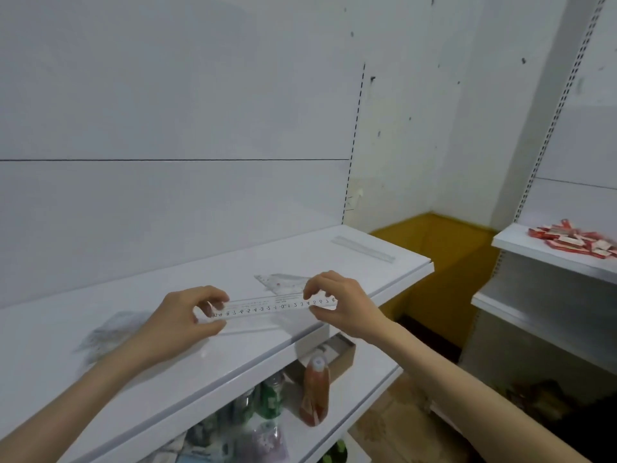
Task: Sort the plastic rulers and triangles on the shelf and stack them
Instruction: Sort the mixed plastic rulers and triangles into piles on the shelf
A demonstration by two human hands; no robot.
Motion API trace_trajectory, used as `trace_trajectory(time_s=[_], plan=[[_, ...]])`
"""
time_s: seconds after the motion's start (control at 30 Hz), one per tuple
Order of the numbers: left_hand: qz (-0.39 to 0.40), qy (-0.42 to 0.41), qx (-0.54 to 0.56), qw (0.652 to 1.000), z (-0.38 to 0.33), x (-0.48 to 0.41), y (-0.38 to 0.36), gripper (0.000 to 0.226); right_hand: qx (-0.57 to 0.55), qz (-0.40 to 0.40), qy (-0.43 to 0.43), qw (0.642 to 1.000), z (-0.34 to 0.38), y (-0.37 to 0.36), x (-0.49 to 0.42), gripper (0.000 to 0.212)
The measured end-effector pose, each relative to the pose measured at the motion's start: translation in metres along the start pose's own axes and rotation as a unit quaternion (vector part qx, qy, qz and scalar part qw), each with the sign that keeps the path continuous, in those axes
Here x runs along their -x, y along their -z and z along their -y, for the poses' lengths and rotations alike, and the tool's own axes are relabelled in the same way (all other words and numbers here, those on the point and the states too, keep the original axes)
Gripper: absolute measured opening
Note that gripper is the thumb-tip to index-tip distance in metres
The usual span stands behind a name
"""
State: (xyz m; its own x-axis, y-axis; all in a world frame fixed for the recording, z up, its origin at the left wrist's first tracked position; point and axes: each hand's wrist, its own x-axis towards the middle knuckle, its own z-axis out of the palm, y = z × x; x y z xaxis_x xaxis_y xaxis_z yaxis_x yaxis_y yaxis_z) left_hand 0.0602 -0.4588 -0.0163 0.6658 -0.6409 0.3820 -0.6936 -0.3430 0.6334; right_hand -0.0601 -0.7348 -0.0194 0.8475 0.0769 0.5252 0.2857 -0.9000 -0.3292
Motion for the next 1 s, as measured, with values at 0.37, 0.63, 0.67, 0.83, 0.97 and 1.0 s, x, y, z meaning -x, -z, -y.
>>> trace_trajectory(time_s=[0.37, 0.63, 0.67, 0.83, 0.97, 1.0], plan=[[-0.014, 0.019, 0.008, 1.000, -0.066, -0.139, -0.131, 0.026, -0.029, -0.036, -0.082, 0.996, -0.200, 0.122, 0.020, 0.012], [0.005, 0.037, -0.052, 0.998, -0.057, -0.180, -0.163, 0.029, -0.014, -0.092, -0.190, 0.977, -0.303, 0.115, -0.002, 0.014], [0.010, 0.041, -0.067, 0.997, -0.055, -0.182, -0.163, 0.029, -0.004, -0.083, -0.194, 0.978, -0.312, 0.109, -0.008, 0.018], [0.011, 0.079, -0.111, 0.991, -0.037, -0.189, -0.151, 0.028, 0.031, -0.038, -0.240, 0.969, -0.344, 0.075, -0.040, 0.021], [0.017, 0.088, -0.131, 0.987, -0.025, -0.197, -0.141, 0.030, 0.046, 0.018, -0.259, 0.965, -0.354, 0.060, -0.052, 0.031], [0.019, 0.087, -0.134, 0.987, -0.024, -0.200, -0.140, 0.029, 0.049, 0.026, -0.259, 0.964, -0.354, 0.058, -0.053, 0.031]])
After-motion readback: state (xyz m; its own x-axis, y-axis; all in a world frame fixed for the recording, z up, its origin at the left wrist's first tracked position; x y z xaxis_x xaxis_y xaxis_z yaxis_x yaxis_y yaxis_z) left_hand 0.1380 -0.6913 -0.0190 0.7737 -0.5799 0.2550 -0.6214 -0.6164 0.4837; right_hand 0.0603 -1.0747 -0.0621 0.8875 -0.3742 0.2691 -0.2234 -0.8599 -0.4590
